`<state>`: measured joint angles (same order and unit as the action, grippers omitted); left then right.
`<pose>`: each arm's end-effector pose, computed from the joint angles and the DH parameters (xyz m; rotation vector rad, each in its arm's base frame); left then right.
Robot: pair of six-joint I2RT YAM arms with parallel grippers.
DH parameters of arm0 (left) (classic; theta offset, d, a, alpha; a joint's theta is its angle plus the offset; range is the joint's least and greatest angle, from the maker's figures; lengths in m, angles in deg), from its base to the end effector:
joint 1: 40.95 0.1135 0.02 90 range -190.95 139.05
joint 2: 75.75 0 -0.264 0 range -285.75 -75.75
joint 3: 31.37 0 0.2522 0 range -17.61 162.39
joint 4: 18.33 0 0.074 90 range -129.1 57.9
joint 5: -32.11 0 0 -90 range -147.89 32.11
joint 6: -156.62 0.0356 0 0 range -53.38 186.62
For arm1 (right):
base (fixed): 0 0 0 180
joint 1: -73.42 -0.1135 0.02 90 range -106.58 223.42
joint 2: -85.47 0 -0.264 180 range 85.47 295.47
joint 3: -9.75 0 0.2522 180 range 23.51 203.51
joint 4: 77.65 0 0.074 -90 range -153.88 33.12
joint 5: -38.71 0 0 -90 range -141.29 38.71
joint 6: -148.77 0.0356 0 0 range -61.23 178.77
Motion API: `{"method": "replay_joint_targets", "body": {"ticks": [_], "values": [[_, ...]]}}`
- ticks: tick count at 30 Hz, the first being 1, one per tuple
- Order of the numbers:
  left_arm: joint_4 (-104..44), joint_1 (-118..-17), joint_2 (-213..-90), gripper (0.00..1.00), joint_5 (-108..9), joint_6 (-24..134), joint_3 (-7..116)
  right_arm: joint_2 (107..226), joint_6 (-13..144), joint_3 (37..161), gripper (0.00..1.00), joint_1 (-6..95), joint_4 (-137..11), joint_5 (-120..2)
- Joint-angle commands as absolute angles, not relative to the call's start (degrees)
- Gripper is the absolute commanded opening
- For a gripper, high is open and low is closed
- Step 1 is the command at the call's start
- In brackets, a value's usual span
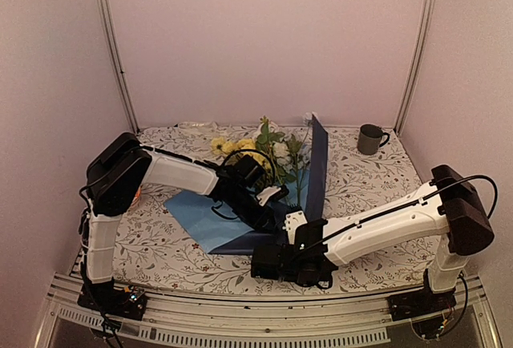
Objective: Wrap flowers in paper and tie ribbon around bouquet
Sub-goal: Fold the one-fourth-folded wrapping paper at the center of the board.
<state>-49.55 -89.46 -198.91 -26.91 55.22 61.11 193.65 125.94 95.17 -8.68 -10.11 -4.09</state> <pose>0.2715 -0.3346 0.1136 1.0779 2.5994 -1.0248 0.0718 0.3277 0.1686 -0.3059 2.3139 -0.2761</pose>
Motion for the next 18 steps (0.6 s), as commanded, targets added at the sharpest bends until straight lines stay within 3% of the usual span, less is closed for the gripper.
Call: {"method": "replay_joint_targets", "body": {"ticks": [1,5,11,18], "values": [[-52.5,-87.8,-201.5,0.0,-29.4,56.6,60.7,195.5,110.6,96.3,0.0,-9.9,-12.2,1.4],[-52.4,-87.3,-201.8,0.0,-28.9,56.7,60.9,195.2,90.8,93.8,0.0,-11.1,-24.5,-3.6],[-50.1,-86.6,-200.4,0.0,-26.5,56.4,59.7,197.7,79.2,93.3,0.0,-10.8,-31.6,-10.8],[-46.8,-85.0,-196.2,0.21,-25.3,53.6,57.4,201.9,79.3,93.3,0.0,-9.4,-32.4,-14.4]]}}
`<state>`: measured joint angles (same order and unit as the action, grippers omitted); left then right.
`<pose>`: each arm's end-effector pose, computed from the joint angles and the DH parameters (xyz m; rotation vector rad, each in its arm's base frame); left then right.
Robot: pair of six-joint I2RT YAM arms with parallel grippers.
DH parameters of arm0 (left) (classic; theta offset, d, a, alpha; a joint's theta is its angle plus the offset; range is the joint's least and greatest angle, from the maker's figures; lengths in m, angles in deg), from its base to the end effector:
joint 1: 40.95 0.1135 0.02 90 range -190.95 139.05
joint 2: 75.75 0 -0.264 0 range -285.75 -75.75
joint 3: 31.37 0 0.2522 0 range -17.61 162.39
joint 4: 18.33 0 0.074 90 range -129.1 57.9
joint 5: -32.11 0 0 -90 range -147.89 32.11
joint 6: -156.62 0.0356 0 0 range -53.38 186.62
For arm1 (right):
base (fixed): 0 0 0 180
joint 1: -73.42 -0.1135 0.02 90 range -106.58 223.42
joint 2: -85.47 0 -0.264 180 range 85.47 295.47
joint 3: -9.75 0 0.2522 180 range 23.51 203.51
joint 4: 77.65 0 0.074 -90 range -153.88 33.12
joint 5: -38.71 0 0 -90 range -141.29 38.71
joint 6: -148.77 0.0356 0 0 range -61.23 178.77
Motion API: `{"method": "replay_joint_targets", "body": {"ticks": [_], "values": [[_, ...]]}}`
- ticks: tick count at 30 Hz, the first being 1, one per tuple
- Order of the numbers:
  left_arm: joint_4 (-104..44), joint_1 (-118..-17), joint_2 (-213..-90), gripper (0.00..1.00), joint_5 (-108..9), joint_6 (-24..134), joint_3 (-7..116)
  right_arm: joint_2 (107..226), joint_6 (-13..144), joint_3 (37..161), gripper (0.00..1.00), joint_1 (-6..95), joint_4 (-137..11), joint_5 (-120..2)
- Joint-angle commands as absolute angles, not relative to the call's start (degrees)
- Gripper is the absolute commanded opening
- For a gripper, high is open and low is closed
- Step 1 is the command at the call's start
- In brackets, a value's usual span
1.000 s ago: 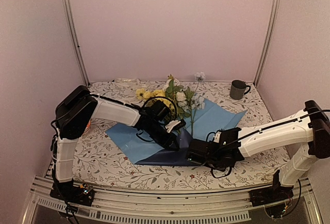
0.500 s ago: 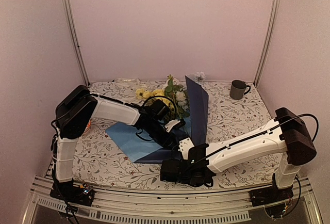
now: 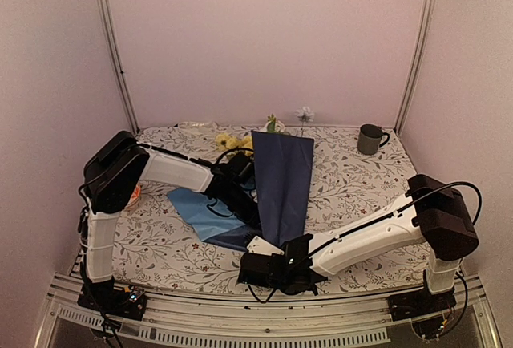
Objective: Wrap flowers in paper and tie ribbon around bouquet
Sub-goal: Fold the one-fourth-folded wrapping paper at the center of the board.
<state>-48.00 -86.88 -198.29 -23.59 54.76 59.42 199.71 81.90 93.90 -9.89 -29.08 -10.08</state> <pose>0.2818 -0.3200 0.1125 1.0266 2.6022 -1.0967 0.0660 0.3612 0.1290 -1.1395 2.1474 -0.3537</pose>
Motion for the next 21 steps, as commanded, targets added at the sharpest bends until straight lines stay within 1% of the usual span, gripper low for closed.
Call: {"method": "replay_joint_targets", "body": {"ticks": [1,5,7,14,17,21], "values": [[-46.7,-84.7,-195.2,0.26,-25.5,53.3,57.0,202.0,79.5,93.3,0.0,-9.0,-32.5,-15.0],[-46.1,-82.4,-189.6,0.39,-29.8,51.6,54.2,202.0,80.0,91.6,0.0,-8.2,-32.8,-15.5],[-45.0,-80.7,-184.6,0.44,-32.9,50.5,52.1,201.6,80.2,91.5,0.0,-8.2,-32.6,-15.4],[-38.9,-75.1,-168.3,0.52,-44.4,46.5,41.6,201.8,80.3,91.7,0.0,-8.1,-32.5,-14.9],[-34.9,-74.7,-163.6,0.56,-40.7,44.0,37.2,202.2,80.4,92.1,0.0,-8.1,-32.5,-15.1],[-21.9,-75.1,-164.2,0.64,-25.7,36.3,31.0,202.1,80.7,92.1,0.0,-8.1,-32.2,-14.6]]}}
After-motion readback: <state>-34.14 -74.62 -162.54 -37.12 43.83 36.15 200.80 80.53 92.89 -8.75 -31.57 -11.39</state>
